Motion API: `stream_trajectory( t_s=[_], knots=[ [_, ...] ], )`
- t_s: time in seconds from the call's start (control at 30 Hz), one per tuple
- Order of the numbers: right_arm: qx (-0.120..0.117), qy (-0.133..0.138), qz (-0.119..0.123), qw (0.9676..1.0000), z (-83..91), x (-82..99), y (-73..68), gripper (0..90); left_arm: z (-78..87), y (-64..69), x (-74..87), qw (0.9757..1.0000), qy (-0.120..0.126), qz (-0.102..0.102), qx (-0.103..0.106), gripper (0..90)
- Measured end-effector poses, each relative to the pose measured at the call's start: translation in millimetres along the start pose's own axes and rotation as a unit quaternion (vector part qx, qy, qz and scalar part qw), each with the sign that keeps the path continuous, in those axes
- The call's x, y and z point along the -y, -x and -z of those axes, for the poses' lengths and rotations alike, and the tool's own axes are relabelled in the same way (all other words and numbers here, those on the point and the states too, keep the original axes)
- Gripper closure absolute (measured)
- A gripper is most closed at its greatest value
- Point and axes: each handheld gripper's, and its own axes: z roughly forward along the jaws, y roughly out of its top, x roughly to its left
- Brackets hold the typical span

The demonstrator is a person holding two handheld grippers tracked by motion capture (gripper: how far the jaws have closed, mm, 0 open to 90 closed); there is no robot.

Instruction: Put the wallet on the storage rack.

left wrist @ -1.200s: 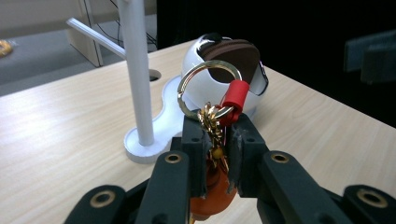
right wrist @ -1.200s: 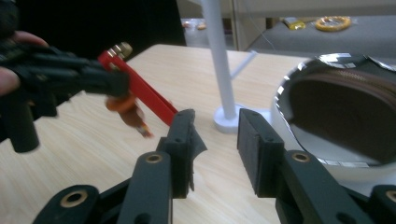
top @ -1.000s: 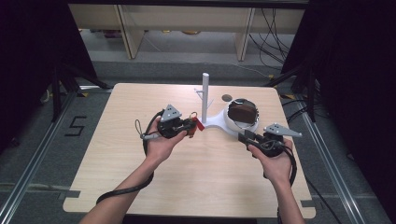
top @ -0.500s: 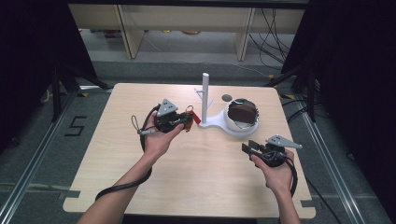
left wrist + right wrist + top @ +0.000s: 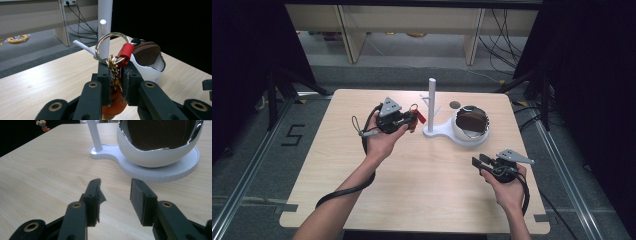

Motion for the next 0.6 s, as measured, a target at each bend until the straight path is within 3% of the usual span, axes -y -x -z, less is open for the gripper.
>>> stream_trajectory(
  t_s=[0.03,0.07,0.1,0.13,0.2,0.23,0.43,0.47,0.5,0.57,0.6],
  knots=[
    [-0.002,0.002,0.002,1.0,-0.4,0.2,0.5,60.9,-0.9,-0.7,-1.1,1.0,-0.001,-0.001,-0.001,78.0],
    [0.0,0.005,0.019,0.9998,-0.7,-0.2,2.9,60.8,-1.7,-1.1,-1.8,1.0,-0.001,0.0,-0.001,78.0],
    [-0.007,0.004,0.01,0.9999,-2.1,0.4,1.8,60.8,-2.8,-1.6,-2.9,1.0,-0.001,0.0,-0.002,78.0],
    [-0.004,0.006,0.02,0.9998,-2.4,0.2,3.7,60.8,-3.8,-2.1,-4.1,1.0,-0.001,-0.001,-0.002,78.0],
    [-0.004,0.0,-0.002,1.0,-1.3,0.6,0.1,60.8,-5.8,-2.7,-6.3,1.0,-0.001,-0.001,-0.002,78.0],
    [-0.006,0.005,0.016,0.9999,-2.0,0.1,3.3,60.8,-7.0,-2.8,-7.5,1.0,-0.002,0.0,-0.002,78.0],
    [0.0,0.005,0.005,1.0,0.3,0.4,1.7,60.8,-11.8,-3.4,-10.3,1.0,-0.001,0.0,0.0,78.0],
    [0.004,0.01,0.022,0.9997,-0.2,0.3,4.5,60.8,-12.6,-3.8,-10.5,1.0,0.0,0.0,0.0,78.0],
    [0.002,-0.003,-0.006,1.0,1.9,0.6,0.5,60.8,-13.1,-4.2,-10.8,1.0,-0.002,-0.002,0.0,78.0],
    [0.0,0.0,-0.009,1.0,1.8,0.9,0.9,60.8,-14.4,-4.8,-11.7,1.0,-0.001,-0.007,0.0,78.0],
    [0.002,0.009,0.012,0.9999,0.9,0.7,4.3,60.7,-14.9,-4.7,-12.0,1.0,0.0,-0.007,0.0,77.9]
  ],
)
